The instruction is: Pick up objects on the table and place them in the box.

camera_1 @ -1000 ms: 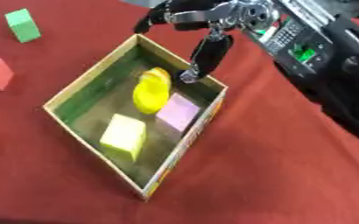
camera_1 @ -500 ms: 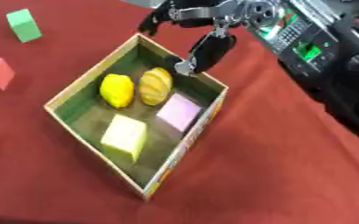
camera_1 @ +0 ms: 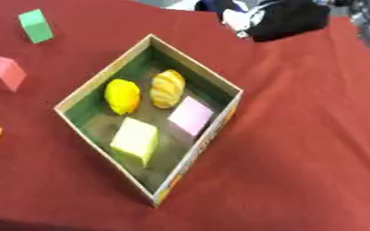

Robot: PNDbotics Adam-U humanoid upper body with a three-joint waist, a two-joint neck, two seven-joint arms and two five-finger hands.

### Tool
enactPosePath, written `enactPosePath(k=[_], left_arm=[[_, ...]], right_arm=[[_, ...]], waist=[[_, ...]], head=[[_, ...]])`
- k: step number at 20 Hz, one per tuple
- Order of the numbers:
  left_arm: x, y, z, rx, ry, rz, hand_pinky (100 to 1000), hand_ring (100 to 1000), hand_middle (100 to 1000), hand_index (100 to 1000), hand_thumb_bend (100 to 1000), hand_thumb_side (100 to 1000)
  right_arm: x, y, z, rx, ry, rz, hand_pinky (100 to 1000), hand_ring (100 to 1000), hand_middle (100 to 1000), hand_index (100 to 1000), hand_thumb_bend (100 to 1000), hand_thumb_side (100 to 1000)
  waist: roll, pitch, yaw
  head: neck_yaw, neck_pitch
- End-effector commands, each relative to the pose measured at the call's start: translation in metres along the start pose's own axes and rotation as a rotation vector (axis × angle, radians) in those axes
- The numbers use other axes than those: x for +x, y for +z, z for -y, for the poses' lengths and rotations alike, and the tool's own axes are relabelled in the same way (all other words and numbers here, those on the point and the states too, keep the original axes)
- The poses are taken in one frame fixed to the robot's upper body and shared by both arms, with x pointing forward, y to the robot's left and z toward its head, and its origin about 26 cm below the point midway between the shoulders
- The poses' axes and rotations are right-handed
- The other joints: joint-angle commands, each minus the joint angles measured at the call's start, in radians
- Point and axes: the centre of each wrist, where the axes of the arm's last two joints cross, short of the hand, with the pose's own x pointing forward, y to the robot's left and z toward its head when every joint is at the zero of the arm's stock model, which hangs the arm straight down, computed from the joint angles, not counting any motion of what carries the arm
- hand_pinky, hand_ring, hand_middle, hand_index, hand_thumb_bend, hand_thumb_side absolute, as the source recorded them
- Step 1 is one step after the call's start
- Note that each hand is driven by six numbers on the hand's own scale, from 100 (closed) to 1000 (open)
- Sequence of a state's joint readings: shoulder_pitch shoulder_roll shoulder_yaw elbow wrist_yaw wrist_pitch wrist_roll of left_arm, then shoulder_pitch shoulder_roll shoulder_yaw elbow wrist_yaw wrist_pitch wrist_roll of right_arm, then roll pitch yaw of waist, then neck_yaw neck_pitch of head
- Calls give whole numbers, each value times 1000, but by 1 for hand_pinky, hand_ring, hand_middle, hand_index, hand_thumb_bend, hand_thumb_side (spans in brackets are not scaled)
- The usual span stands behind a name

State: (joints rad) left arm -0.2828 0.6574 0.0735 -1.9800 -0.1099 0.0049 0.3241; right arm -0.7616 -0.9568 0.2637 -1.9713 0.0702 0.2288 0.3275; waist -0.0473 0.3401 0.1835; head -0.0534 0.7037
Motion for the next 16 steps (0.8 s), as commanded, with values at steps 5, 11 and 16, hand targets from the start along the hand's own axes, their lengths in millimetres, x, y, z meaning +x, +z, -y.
enactPosePath(k=[5,11,16], left_arm=[[15,-17,-34,-427,-350,-39,764,628,633,822,259,249],[25,-29,-44,-735,-504,-71,803,740,743,872,362,284],[31,-36,-45,-925,-548,-71,814,757,754,884,422,300]], right_arm=[[-28,44,13,-202,-23,-8,842,875,717,846,100,469],[-49,66,-2,-404,-176,-3,837,879,732,845,100,578],[-61,80,-18,-509,-266,-65,833,877,759,849,100,605]], waist=[[16,-10,-3],[24,-3,-7],[30,2,-11]], head=[[19,7],[31,8],[39,8]])
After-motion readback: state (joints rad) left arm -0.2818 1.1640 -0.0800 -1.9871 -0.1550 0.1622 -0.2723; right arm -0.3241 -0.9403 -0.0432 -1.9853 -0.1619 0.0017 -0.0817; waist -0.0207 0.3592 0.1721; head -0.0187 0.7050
